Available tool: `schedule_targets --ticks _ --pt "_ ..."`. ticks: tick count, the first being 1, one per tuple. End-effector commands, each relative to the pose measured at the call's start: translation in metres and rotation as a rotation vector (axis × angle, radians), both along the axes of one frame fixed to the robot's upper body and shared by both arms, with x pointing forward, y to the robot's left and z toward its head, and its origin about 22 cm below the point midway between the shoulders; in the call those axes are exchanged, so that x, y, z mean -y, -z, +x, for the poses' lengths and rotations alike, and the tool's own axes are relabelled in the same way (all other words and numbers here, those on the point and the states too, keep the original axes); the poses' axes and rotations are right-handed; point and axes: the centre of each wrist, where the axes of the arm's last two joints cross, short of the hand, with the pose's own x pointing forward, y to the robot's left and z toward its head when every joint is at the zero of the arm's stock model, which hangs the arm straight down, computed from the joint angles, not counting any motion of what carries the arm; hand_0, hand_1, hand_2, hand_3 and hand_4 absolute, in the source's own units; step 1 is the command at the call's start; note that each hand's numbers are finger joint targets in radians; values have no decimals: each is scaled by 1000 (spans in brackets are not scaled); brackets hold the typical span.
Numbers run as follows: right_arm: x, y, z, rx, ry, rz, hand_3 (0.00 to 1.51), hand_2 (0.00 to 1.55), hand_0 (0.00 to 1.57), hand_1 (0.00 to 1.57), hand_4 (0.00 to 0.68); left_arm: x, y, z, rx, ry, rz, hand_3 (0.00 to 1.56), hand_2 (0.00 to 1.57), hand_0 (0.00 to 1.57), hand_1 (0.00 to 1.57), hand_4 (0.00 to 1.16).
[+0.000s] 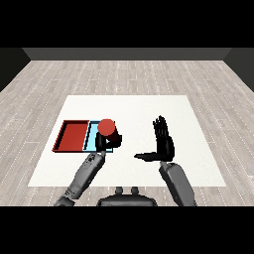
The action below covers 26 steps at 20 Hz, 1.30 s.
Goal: Pick the red can and put it in the red box
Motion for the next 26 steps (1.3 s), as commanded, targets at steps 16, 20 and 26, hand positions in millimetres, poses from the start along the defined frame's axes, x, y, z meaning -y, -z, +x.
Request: schedule_targets --ticks 16,20,26 --pt "71 47 -21 -114 130 0 0 0 0 0 0 -212 8 28 -329 -387 421 1496 1555 1571 1571 1111" --pt "79 38 -5 -114 144 -36 0 0 0 0 0 -249 16 35 -504 -462 529 1473 1549 1571 1571 1051" --pt "95 61 -5 -127 177 -3 0 0 0 0 0 -281 45 25 -777 -531 633 673 849 940 940 891"
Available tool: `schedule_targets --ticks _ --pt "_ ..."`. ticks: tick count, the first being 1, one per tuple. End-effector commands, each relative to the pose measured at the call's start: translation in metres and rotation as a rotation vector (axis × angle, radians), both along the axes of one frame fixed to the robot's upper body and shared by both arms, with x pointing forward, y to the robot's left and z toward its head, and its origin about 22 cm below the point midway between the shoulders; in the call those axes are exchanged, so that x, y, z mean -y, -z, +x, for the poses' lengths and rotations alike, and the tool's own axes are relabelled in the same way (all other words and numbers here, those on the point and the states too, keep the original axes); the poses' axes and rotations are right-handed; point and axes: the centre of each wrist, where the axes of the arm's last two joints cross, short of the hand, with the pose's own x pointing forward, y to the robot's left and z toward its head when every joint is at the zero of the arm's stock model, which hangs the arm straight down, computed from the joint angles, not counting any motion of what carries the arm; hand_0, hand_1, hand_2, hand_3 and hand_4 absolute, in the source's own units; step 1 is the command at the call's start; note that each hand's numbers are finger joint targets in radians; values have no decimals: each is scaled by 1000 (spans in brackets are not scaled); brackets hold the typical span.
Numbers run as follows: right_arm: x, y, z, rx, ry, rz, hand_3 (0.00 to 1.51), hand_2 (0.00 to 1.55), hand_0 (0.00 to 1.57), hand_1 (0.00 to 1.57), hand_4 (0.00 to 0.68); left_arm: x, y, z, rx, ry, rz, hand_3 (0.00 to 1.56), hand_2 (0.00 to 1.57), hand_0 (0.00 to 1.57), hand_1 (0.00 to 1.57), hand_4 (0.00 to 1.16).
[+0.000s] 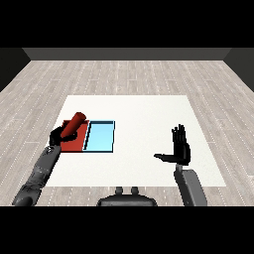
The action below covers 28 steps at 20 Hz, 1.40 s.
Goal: Pick the red can and put it in the red box
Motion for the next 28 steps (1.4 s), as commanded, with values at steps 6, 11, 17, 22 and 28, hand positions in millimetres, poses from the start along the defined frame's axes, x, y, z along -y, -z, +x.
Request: schedule_targets --ticks 6,11,17,22,28 --pt "3 24 14 2 22 -11 0 0 0 0 0 2 50 -13 -314 -82 -9 0 877 920 920 714" --pt "-3 26 15 18 17 -2 0 0 0 0 0 -23 38 -16 -450 49 50 0 0 0 0 197" --pt "-11 13 27 29 -3 20 0 0 0 0 0 -22 20 0 -105 -35 -137 0 0 0 0 0" --pt "2 18 24 29 -24 19 0 0 0 0 0 -1 -2 23 400 169 -396 0 470 470 470 0" --pt "3 24 23 23 -34 -23 0 0 0 0 0 83 9 36 776 422 -752 0 0 0 0 0"
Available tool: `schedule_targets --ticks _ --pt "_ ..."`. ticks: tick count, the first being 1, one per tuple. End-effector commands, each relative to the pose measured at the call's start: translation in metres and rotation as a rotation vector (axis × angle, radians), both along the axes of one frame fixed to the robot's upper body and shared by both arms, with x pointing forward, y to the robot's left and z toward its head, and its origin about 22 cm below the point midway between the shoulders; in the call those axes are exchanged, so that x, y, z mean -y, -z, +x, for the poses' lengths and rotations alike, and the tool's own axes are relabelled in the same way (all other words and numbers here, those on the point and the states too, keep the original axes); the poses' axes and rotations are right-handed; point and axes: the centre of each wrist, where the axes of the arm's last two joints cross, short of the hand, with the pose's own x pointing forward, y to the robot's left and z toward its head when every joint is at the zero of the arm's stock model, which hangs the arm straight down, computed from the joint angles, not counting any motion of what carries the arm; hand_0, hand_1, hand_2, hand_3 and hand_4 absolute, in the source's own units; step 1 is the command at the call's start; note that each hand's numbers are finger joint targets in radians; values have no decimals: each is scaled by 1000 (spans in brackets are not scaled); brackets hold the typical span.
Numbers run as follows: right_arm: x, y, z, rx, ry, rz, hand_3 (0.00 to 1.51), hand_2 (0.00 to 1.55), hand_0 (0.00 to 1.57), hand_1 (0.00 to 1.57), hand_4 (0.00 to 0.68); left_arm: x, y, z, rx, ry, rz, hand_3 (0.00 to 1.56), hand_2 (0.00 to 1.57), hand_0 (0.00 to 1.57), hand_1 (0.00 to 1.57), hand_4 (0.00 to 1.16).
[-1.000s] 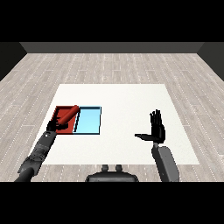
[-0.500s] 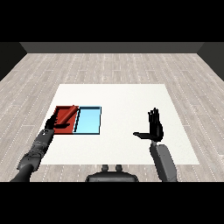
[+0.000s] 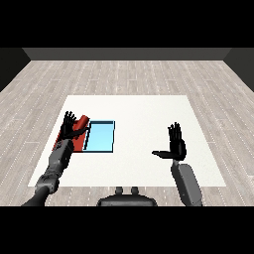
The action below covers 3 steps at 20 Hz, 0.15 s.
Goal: Pick the red can and put it in the red box
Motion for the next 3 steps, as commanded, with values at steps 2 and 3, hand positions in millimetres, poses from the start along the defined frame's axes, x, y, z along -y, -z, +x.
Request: schedule_targets --ticks 2,3 --pt "10 -8 1 23 -26 -37 0 0 0 0 0 45 26 -22 233 148 -176 0 0 0 0 0" --pt "4 9 -16 9 -43 -37 0 0 0 0 0 57 23 -22 257 161 -186 0 0 0 0 0"
